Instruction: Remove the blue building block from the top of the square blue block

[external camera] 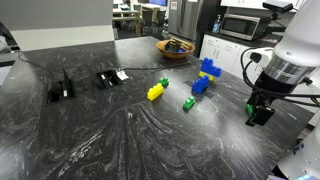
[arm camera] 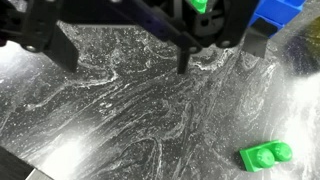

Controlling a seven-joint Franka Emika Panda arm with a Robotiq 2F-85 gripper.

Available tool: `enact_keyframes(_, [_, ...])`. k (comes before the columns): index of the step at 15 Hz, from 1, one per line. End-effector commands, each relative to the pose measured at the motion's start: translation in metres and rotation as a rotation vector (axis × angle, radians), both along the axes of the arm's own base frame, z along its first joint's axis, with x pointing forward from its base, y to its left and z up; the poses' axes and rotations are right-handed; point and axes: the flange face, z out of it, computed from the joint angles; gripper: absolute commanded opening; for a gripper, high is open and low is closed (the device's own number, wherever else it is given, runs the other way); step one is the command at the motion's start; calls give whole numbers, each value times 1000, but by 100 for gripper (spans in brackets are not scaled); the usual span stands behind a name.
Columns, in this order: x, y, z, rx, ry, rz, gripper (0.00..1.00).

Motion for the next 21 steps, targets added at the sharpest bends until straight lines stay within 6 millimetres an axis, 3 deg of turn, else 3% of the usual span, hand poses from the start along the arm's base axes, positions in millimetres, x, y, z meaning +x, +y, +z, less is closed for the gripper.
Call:
enact_keyframes(1, [0,0,0,0,1,0,100])
enact_keyframes(16, [4,-2,-1,-4,11,-25,100])
enact_keyframes(21, [31,-41,-6,19,10,-336,100])
